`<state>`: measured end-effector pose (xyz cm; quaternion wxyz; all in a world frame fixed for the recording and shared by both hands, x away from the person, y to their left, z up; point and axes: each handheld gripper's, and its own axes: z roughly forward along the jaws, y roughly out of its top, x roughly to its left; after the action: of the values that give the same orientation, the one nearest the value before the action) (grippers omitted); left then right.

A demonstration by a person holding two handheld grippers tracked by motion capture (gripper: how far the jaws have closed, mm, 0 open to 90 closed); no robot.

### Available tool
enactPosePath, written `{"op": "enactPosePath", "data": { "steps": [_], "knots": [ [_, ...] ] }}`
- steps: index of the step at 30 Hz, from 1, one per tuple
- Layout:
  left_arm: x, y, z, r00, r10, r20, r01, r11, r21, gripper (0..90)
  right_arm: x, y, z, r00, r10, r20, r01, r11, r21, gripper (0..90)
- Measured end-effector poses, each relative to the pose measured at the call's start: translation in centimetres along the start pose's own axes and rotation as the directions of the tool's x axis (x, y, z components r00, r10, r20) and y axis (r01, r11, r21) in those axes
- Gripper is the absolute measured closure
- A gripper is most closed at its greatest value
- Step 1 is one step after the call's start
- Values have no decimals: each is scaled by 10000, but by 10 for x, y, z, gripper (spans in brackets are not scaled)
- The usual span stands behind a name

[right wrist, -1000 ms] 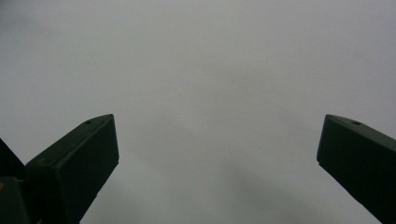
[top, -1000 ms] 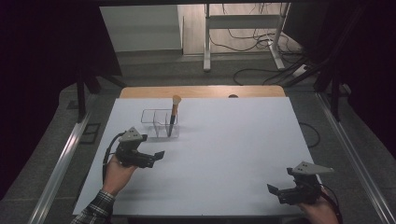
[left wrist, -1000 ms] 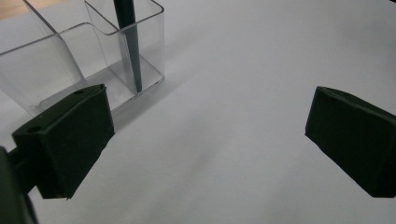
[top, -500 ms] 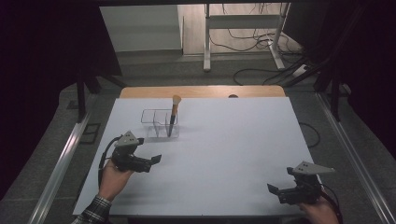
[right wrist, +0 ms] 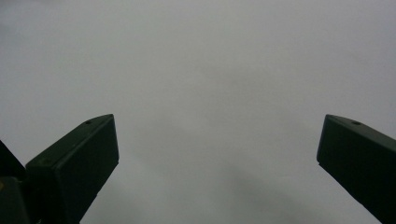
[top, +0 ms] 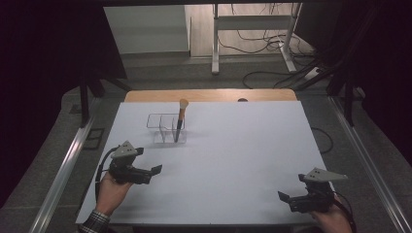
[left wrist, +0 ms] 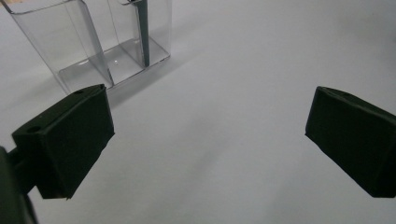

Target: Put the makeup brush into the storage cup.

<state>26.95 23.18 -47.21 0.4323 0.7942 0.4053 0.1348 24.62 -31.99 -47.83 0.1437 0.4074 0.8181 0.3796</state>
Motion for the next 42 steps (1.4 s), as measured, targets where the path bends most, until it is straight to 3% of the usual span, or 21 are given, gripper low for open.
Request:
{"op": "enactPosePath", "data": {
  "steps": [31,42],
  "knots": [
    [4,-32,-36,9974,-413,-598,412,9991,-28,6,0,0,1,10000,34,6,-34,9999,96,0],
    [2,-41,-40,9963,-291,-803,318,9990,316,6,0,-1,1,10000,40,-19,-39,9999,162,0]
  ]
}}
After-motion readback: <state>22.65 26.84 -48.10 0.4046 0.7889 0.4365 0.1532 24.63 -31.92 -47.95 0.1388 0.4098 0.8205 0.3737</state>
